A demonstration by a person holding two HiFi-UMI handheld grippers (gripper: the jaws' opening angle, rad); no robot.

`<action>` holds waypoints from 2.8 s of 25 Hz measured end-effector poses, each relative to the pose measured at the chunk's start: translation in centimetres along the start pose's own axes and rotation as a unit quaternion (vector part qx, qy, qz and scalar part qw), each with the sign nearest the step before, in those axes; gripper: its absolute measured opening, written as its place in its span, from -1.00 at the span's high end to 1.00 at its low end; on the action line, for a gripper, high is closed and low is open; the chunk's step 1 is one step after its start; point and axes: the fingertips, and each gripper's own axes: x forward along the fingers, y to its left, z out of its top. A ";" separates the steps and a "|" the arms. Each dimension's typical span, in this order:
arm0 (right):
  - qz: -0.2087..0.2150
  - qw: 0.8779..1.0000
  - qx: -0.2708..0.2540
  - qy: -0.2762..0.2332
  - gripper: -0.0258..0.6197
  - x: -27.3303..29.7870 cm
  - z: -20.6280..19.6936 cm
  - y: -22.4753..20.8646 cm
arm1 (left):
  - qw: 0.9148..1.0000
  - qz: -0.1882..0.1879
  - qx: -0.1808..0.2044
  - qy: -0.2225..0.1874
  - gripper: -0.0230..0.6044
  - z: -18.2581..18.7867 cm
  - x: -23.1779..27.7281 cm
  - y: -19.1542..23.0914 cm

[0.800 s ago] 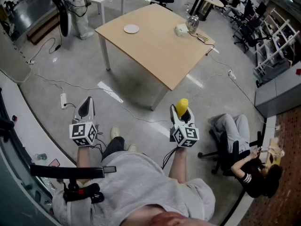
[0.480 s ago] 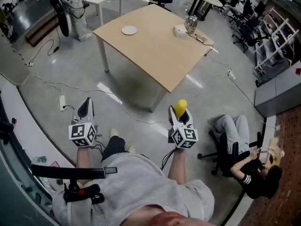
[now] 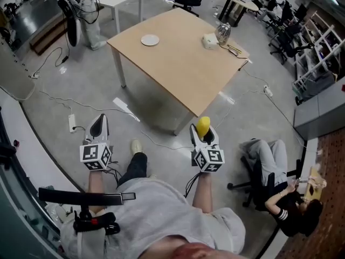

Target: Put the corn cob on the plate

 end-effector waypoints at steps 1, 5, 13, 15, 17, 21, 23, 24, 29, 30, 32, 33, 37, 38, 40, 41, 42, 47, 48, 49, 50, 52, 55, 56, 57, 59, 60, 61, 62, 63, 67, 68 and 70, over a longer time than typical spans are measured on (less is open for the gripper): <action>0.002 1.000 -0.001 -0.002 0.13 0.9 0.1 0.1 | 1.000 0.000 0.000 0.000 0.87 0.0 0.8 0.4; 0.011 1.000 -0.004 -0.004 0.13 4.6 1.2 0.3 | 1.000 0.001 -0.006 -0.001 0.87 0.4 4.1 1.8; 0.019 1.000 -0.004 0.006 0.13 12.8 3.5 0.5 | 1.000 -0.004 -0.014 0.009 0.87 1.1 11.1 5.4; 0.019 1.000 -0.003 0.008 0.13 14.9 3.8 0.6 | 1.000 -0.004 -0.014 0.009 0.87 1.3 12.9 6.6; 0.019 1.000 -0.002 0.009 0.13 17.1 4.1 0.7 | 1.000 -0.001 -0.012 0.007 0.87 1.5 14.6 7.9; 0.021 1.000 0.003 0.010 0.13 21.0 4.6 1.1 | 1.000 -0.001 -0.009 0.006 0.87 1.9 17.8 10.3; 0.023 1.000 0.004 0.011 0.13 23.3 4.9 1.5 | 1.000 -0.004 -0.009 0.008 0.87 2.0 19.8 11.6; 0.023 1.000 0.003 0.012 0.13 24.6 5.0 1.7 | 1.000 -0.007 -0.009 0.009 0.87 1.9 20.9 12.4; 0.014 1.000 -0.004 0.025 0.13 28.9 4.4 2.1 | 1.000 -0.024 0.000 0.009 0.87 2.0 24.6 14.5; 0.014 1.000 -0.004 0.024 0.13 29.0 4.5 2.2 | 1.000 -0.026 0.002 0.010 0.87 2.1 24.7 14.5; 0.015 1.000 -0.006 0.022 0.13 29.5 4.8 2.5 | 1.000 -0.028 0.004 0.011 0.87 2.3 25.1 14.6; 0.016 1.000 -0.007 0.021 0.13 29.7 4.9 2.6 | 1.000 -0.029 0.005 0.010 0.87 2.5 25.2 14.7; 0.022 1.000 -0.005 0.020 0.13 30.2 5.4 2.2 | 1.000 -0.030 0.005 0.004 0.87 3.1 25.6 14.0; 0.024 0.999 -0.006 0.020 0.13 30.6 5.5 2.3 | 1.000 -0.030 0.005 0.003 0.87 3.3 25.8 14.1; 0.027 0.999 -0.006 0.020 0.13 31.4 5.8 2.4 | 1.000 -0.027 0.004 0.001 0.87 3.6 26.1 14.6; 0.029 0.999 -0.007 0.020 0.13 31.6 5.9 2.4 | 1.000 -0.025 0.003 0.001 0.87 3.7 26.0 14.5; 0.032 0.999 -0.007 0.020 0.13 31.6 6.0 2.3 | 1.000 -0.023 0.002 0.001 0.87 3.7 25.8 14.3; 0.047 0.999 -0.010 0.025 0.13 35.1 5.9 3.3 | 1.000 -0.009 -0.001 0.004 0.87 3.4 26.7 16.6; 0.051 0.998 -0.011 0.026 0.13 36.2 5.8 3.6 | 1.000 -0.004 -0.003 0.005 0.87 3.3 27.1 17.4; 0.055 0.998 -0.013 0.027 0.13 37.1 5.8 3.8 | 1.000 0.001 -0.005 0.005 0.87 3.2 27.3 17.9; 0.060 0.998 -0.014 0.028 0.13 37.9 5.9 3.9 | 1.000 0.006 -0.006 0.006 0.87 3.1 27.6 18.4; 0.068 0.997 -0.016 0.028 0.13 40.1 6.0 4.1 | 1.000 0.016 -0.008 0.006 0.87 3.1 28.7 19.5; 0.075 0.997 -0.016 0.028 0.13 43.2 6.1 3.8 | 1.000 0.026 -0.009 0.004 0.87 3.2 30.8 20.7; 0.077 0.996 -0.016 0.029 0.13 44.1 6.1 3.6 | 1.000 0.028 -0.009 0.005 0.87 3.3 31.4 20.9; 0.078 0.996 -0.017 0.029 0.13 45.0 6.3 3.4 | 1.000 0.029 -0.008 0.007 0.87 3.3 32.1 21.0; 0.079 0.996 -0.019 0.032 0.13 46.7 6.4 3.1 | 0.999 0.029 -0.006 0.013 0.87 3.3 33.5 21.3; 0.080 0.996 -0.021 0.035 0.13 47.5 6.4 2.9 | 0.999 0.029 -0.006 0.015 0.87 3.2 34.2 21.5; 0.081 0.996 -0.021 0.038 0.13 48.3 6.3 2.7 | 0.999 0.029 -0.007 0.018 0.87 3.2 35.0 21.6; 0.082 0.996 -0.021 0.041 0.13 49.1 6.3 2.5 | 0.999 0.029 -0.008 0.020 0.87 3.1 35.7 21.7; 0.084 0.995 -0.021 0.044 0.13 49.9 6.3 2.2 | 0.999 0.030 -0.009 0.021 0.87 3.1 36.4 21.8; 0.086 0.994 -0.025 0.060 0.13 53.3 6.0 1.0 | 0.999 0.029 -0.014 0.027 0.87 2.7 39.3 22.1; 0.086 0.994 -0.026 0.065 0.13 54.1 5.8 0.8 | 0.999 0.029 -0.016 0.029 0.87 2.6 39.8 22.2; 0.089 0.993 -0.024 0.076 0.13 55.7 5.3 0.3 | 0.999 0.032 -0.021 0.034 0.87 2.2 40.8 22.5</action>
